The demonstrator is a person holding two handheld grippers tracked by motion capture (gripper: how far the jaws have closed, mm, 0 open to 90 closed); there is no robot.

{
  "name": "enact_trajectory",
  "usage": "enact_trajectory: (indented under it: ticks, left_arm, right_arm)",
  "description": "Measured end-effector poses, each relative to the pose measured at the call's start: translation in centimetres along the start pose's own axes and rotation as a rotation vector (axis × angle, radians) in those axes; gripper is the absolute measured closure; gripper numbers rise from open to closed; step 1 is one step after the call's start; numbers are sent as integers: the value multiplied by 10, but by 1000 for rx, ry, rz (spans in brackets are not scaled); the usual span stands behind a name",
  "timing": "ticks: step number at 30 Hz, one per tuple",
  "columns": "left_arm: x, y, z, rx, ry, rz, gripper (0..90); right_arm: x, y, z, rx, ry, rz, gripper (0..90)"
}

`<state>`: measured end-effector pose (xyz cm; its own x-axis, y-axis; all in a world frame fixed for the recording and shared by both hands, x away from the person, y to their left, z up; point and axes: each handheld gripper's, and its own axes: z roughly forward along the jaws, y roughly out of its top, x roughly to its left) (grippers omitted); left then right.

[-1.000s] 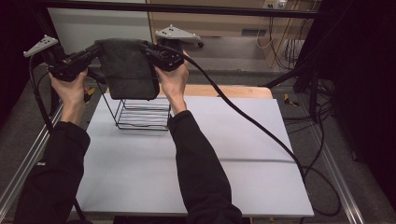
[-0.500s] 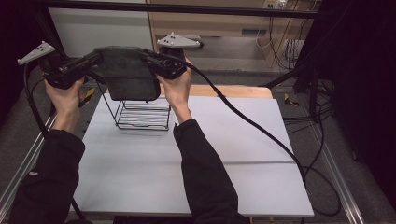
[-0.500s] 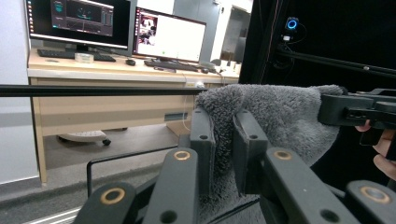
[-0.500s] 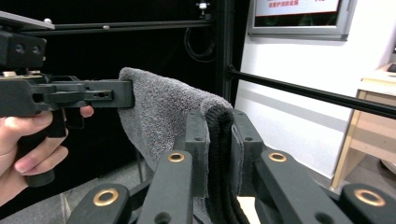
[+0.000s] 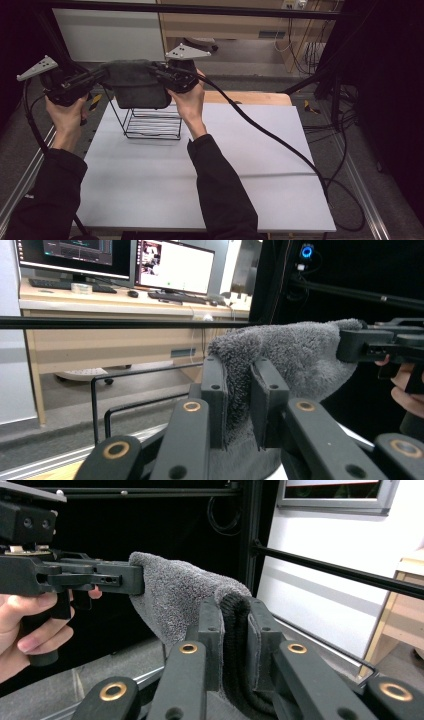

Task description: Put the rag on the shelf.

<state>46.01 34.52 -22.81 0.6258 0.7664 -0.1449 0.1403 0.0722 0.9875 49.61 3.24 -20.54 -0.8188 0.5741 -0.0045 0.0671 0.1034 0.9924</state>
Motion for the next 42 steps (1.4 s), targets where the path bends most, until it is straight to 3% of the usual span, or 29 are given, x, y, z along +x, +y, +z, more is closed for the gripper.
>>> enact_trajectory:
  ticks: [7, 12, 17, 20, 23, 27, 33, 42]
  left_arm:
    - [-5, -4, -7, 60, 10, 11, 767]
    - [-7, -3, -13, 105, 9, -19, 738]
    - [-8, 12, -26, 99, 19, -45, 693]
    - [-10, 28, -31, 87, 58, -33, 699]
    - [-13, 41, -26, 121, 69, -36, 734]
    - [-19, 46, -10, 193, 83, -41, 792]
    - [-23, 39, 11, 280, 86, -36, 870]
    - [-27, 25, 12, 358, 77, -7, 895]
  right_arm:
    - [6, -6, -4, 26, 33, -9, 802]
    - [9, -10, -5, 39, 51, -8, 802]
    - [9, -13, -6, 44, 53, -9, 802]
    - [10, -15, -7, 45, 57, -7, 802]
    - [12, -17, -6, 49, 59, -16, 801]
    - [15, -19, -7, 53, 60, -31, 797]
    - [15, -25, -9, 64, 73, -35, 791]
    - [18, -28, -9, 98, 85, -42, 764]
